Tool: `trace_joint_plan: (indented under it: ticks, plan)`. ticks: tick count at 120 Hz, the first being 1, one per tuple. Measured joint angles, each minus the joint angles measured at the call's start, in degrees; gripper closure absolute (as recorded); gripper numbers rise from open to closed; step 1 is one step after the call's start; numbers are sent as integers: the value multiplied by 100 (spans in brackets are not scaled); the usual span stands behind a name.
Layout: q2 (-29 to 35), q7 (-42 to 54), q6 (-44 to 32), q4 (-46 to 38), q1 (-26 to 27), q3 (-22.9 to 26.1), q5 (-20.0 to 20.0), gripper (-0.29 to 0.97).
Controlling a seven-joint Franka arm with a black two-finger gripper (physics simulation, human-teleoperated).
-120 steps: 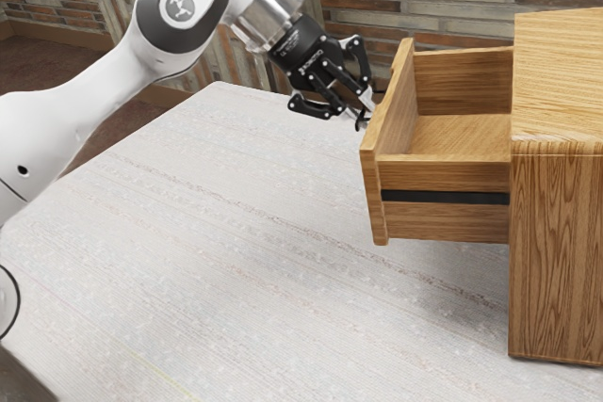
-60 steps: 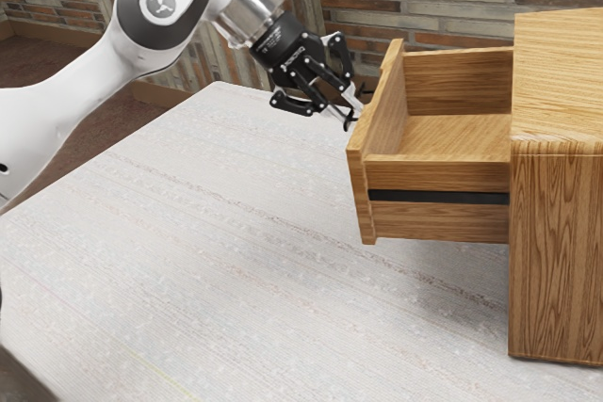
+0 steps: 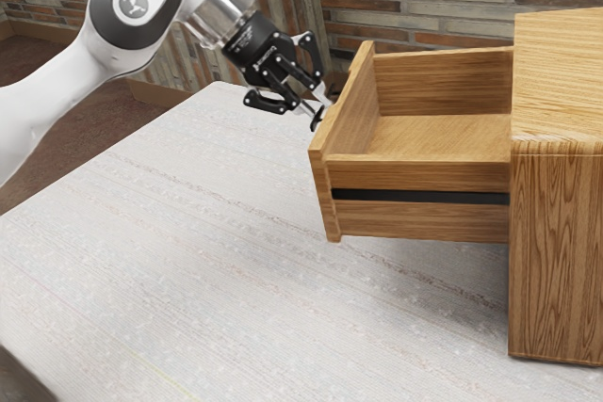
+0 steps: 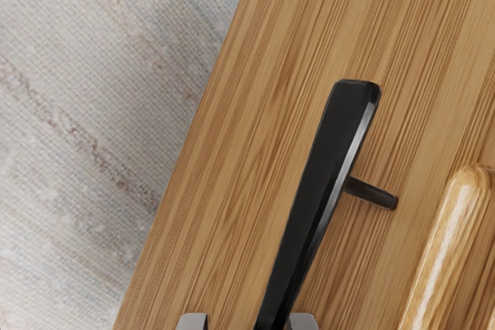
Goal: Pull the drawer handle with one arm to open the drawer
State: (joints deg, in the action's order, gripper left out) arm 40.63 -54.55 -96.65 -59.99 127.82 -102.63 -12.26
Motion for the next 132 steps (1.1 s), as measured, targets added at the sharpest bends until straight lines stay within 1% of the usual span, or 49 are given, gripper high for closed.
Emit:
trace_joint_plan:
  ticks: [32, 68, 89, 102, 132]
  plan:
    - [-40, 8, -10, -165, -320, 140, 0, 64]
    - [-18, 27, -23, -262, -576, 180, 1, 63]
    - [-27, 36, -39, -420, -832, 347, 2, 63]
    - [-37, 42, -45, -470, -903, 387, 4, 63]
    - [-139, 49, -51, -731, -1367, 656, 7, 63]
